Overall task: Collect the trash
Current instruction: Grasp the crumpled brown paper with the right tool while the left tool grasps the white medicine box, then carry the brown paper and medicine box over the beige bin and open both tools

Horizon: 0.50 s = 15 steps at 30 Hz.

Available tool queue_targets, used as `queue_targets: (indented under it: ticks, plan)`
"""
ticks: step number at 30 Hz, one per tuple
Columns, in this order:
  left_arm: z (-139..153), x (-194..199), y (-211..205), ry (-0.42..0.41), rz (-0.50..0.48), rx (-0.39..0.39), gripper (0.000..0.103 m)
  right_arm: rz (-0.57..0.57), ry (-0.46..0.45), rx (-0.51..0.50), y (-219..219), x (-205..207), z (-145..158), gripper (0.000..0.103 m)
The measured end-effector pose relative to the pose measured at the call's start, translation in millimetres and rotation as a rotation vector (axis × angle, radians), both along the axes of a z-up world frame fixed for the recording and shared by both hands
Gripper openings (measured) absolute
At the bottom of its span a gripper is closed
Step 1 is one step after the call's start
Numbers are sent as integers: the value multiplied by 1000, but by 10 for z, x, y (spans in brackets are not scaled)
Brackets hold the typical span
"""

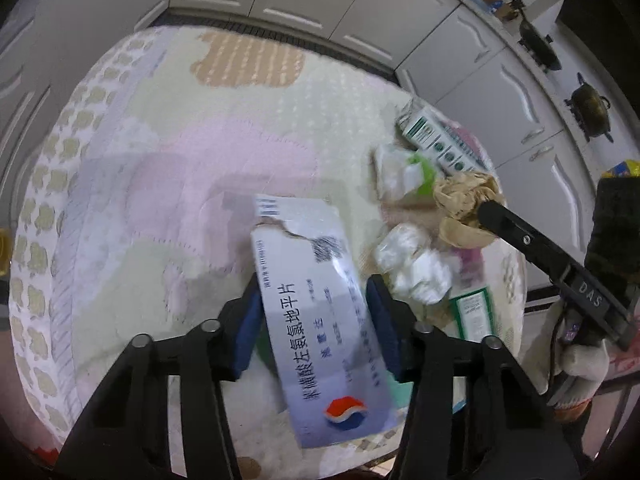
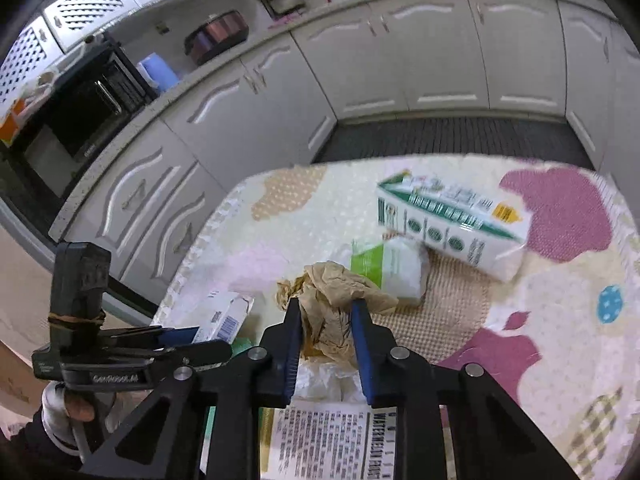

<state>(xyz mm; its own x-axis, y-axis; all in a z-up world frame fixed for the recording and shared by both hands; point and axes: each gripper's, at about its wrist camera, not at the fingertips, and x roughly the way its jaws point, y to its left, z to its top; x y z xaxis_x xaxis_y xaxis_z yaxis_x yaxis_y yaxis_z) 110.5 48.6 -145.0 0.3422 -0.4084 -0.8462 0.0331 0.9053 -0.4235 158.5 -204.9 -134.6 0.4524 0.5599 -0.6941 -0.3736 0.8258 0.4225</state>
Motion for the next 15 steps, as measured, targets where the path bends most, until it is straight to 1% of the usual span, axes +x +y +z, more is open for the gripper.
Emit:
queue_targets:
  ticks: [4, 7, 11, 15]
  plan:
    - [274, 9, 4, -75, 3, 12, 45, -21, -39, 55, -155, -68, 183, 22]
    - [470, -6, -21, -125, 1, 23, 45, -27, -63, 60, -213, -131, 280, 22]
    - [621, -31, -100, -164, -15, 39, 45, -37, -80, 76, -295, -210, 358, 22]
    - [747, -52, -281, -207, -36, 57, 45, -53, -100, 76, -424, -304, 423, 22]
